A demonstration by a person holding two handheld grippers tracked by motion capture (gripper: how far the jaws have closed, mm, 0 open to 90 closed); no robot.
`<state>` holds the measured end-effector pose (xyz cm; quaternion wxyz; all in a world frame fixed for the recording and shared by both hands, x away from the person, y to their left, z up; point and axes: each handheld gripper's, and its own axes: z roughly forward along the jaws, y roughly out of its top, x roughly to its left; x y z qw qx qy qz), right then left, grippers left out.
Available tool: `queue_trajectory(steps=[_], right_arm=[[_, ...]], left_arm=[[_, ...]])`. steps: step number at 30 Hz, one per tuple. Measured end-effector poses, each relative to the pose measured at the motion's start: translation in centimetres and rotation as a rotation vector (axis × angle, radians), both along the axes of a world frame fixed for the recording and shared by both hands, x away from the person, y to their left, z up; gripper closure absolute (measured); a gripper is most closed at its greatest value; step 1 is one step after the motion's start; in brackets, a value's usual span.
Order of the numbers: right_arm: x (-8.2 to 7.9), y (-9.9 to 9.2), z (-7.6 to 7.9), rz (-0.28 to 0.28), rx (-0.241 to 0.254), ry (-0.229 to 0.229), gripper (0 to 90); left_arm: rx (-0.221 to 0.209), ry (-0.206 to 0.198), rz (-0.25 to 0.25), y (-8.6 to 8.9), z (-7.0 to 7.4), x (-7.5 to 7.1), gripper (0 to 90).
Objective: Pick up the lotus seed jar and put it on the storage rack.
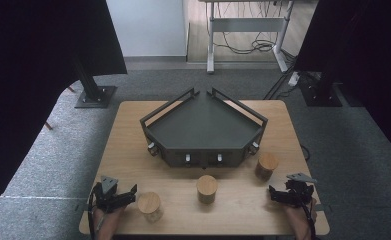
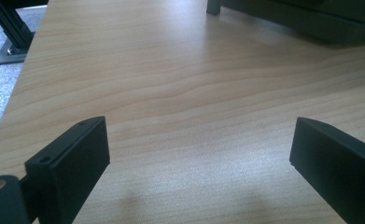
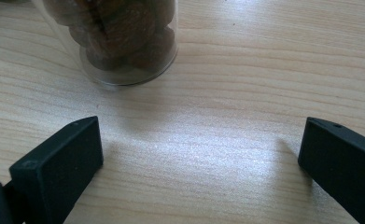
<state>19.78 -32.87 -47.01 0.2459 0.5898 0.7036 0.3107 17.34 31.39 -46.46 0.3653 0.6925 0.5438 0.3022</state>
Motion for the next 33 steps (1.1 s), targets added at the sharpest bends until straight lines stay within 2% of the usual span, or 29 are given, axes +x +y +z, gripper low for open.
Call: queue_trajectory(steps=[16, 21, 33], right_arm=[[0.0, -0.1, 0.0, 0.016, 0.0, 0.0, 0.0], [0.0, -0.1, 0.0, 0.017, 0.0, 0.0, 0.0], [0.0, -0.1, 0.0, 0.018, 0.0, 0.0, 0.0]], left_arm=[[-0.052, -0.075, -0.011, 0.8, 0.3, -1.3, 5.2], [-0.06, -0.106, -0.024, 0.9, 0.5, -1.8, 5.4], [-0.066, -0.143, -0.047, 0.9, 0.7, -2.4, 5.7]])
